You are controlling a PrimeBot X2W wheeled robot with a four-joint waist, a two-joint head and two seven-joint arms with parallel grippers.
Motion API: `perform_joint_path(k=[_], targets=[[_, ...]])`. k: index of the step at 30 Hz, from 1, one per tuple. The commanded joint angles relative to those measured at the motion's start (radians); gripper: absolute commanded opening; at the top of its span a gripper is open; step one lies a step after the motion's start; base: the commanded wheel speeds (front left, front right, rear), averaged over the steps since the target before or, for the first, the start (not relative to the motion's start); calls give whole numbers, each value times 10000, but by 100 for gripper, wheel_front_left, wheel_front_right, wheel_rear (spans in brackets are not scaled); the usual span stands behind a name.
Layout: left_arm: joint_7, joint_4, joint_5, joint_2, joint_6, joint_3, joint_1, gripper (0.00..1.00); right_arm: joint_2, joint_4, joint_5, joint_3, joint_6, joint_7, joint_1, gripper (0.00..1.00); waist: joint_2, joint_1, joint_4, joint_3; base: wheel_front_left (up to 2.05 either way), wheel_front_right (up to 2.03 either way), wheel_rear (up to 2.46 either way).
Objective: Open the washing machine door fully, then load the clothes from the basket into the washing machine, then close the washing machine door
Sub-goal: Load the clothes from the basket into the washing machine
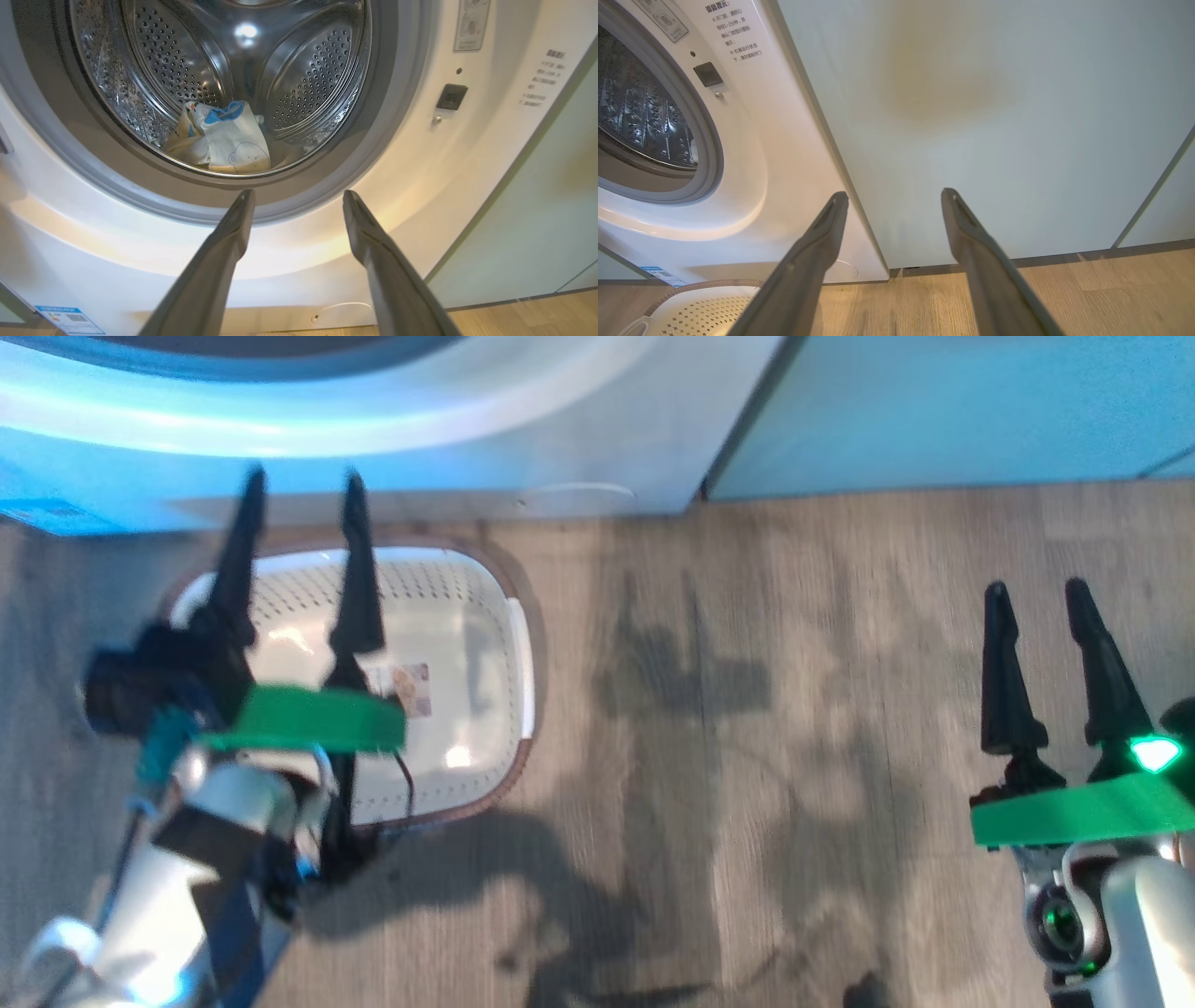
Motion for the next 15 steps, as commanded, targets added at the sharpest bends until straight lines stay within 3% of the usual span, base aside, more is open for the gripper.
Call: perform_joint_path(k=[1,15], targets=[[-130,-480,108,135,1944,221,343,100,-127,-242,-154,85,-29,-95,307,100,-1,2,331,-541,0,0,0],[-279,-753,161,-433,2219,-100,2583,100,-466,-77,-617,-172,-29,-94,1418,100,-1,2,952,-2381,0,0,0]])
